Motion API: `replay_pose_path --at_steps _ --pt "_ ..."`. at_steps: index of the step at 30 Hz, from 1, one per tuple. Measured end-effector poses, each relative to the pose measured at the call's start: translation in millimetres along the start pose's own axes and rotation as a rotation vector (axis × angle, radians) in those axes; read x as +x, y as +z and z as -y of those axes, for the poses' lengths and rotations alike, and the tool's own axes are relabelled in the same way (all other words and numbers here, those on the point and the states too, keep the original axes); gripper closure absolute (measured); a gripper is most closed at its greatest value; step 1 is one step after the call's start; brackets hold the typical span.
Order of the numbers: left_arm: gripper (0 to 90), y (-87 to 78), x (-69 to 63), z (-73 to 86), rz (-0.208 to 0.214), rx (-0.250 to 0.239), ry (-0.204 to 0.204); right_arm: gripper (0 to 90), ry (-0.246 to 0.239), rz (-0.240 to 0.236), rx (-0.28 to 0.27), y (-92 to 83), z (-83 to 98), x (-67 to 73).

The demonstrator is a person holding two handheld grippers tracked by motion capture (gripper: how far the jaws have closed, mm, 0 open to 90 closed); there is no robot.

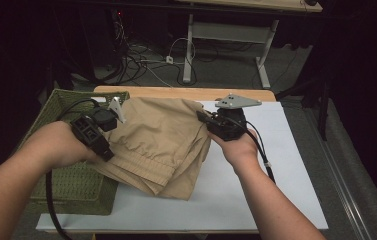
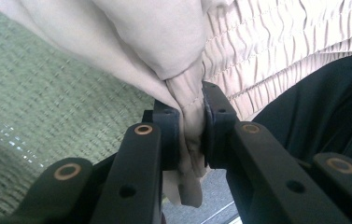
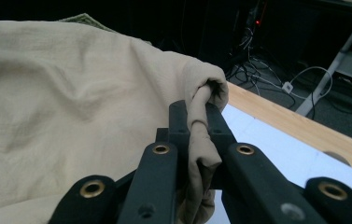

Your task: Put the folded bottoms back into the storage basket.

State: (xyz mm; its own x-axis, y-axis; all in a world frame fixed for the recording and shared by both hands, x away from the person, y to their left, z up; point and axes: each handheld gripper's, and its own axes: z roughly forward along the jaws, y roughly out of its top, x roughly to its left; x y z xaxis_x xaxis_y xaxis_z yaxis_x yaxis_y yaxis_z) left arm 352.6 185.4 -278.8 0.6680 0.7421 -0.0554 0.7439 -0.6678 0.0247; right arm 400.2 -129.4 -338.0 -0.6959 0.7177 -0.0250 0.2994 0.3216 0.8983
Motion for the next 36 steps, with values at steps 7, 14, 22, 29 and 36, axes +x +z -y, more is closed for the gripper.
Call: replay_pose_path --at_steps 7,14,22,29,36 --pt "77.5 -0.4 21.1 22.6 -0.011 -0.008 -0.035 86.8 -0.008 -0.032 -0.009 19.4 -13.3 16.3" --pt "77.5 8.9 45.4 51.3 -0.004 -0.018 -0.084 86.8 -0.013 -0.074 0.012 52.5 -20.2 37.4" --pt "77.5 16.0 71.8 81.4 0.004 -0.021 -0.133 86.8 -0.023 -0.119 0.028 87.7 -30.0 59.2" --pt "77.5 15.3 91.4 109.5 -0.009 -0.037 -0.185 86.7 -0.040 -0.158 0.030 110.2 -42.1 78.5" --pt "77.5 11.0 106.4 129.4 -0.029 -0.045 -0.229 86.7 -0.047 -0.188 0.028 126.9 -53.1 95.3"
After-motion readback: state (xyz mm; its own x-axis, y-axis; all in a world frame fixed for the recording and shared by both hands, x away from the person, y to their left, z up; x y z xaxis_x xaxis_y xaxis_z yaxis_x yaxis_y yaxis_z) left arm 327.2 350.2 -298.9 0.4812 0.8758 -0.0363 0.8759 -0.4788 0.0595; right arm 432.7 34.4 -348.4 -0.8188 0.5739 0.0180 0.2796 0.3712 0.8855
